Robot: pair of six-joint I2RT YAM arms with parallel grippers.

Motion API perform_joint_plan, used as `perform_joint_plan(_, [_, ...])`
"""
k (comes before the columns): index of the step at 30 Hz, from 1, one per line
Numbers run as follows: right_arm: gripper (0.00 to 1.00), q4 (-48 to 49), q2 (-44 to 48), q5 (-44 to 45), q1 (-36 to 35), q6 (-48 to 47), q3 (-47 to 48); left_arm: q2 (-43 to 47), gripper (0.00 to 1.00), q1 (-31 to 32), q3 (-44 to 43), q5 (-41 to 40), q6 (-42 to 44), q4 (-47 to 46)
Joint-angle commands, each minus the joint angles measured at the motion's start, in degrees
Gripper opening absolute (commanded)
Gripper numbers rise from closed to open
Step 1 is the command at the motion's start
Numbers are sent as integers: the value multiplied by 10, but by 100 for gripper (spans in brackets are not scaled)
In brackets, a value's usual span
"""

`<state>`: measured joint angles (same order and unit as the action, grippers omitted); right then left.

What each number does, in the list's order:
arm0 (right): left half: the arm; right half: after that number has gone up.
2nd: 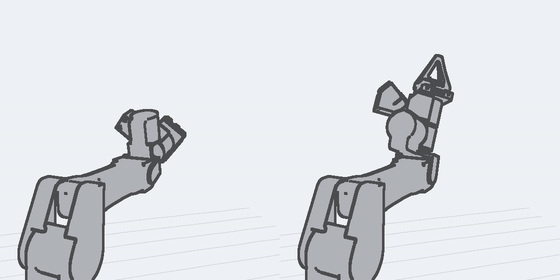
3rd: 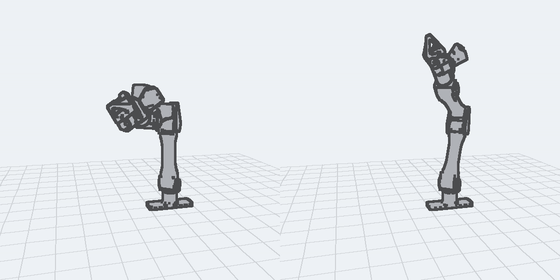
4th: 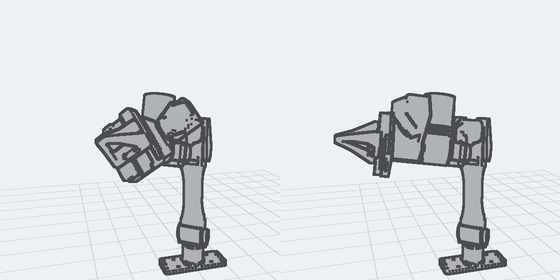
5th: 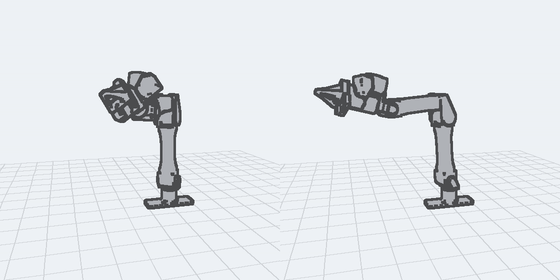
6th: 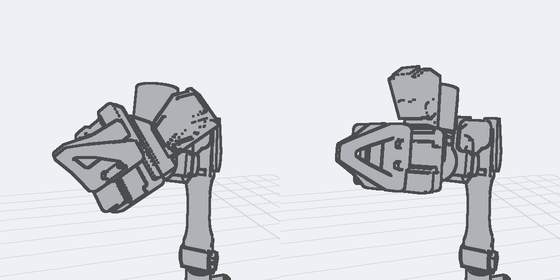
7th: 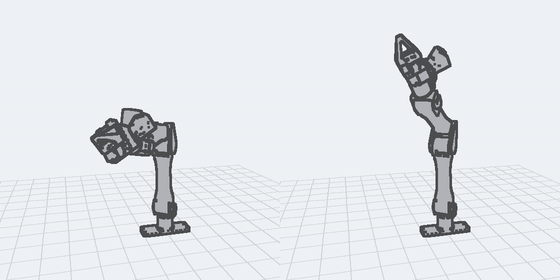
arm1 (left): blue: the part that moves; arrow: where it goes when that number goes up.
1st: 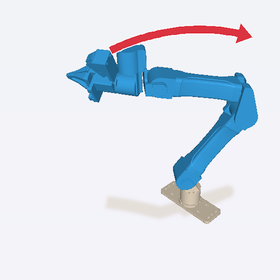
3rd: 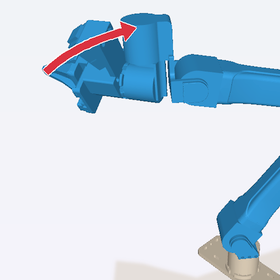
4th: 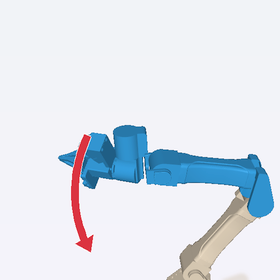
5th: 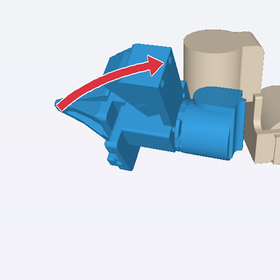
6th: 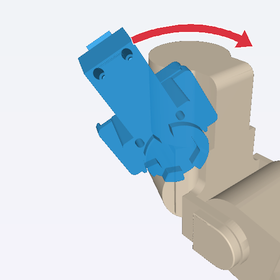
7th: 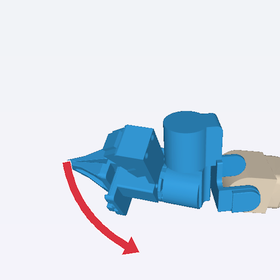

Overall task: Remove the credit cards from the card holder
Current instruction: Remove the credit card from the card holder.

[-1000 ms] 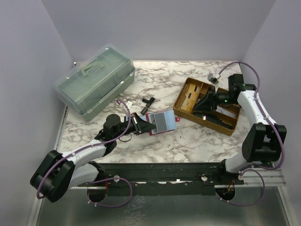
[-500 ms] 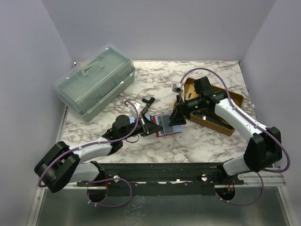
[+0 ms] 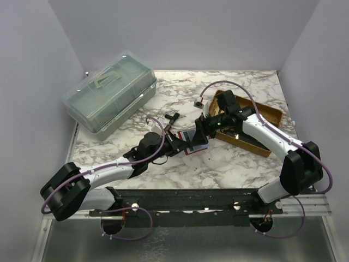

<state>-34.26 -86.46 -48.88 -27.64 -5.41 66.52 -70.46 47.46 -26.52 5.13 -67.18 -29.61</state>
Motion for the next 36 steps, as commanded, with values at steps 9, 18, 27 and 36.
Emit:
perform_joint_plan(9, [77,7,-6,146,-51,-40,5,23,0,19,-60,-85,-14,93])
perform_joint_plan(18, [77,11,-5,188,-67,-36,6,45,0,20,-59,-100,-20,119])
perform_joint_plan(27, [48,23,9,229,-64,-19,-6,90,0,20,-40,-110,-21,150])
perform_joint_plan(36, [29,29,9,186,-30,10,-5,124,0,20,-19,-101,-25,164])
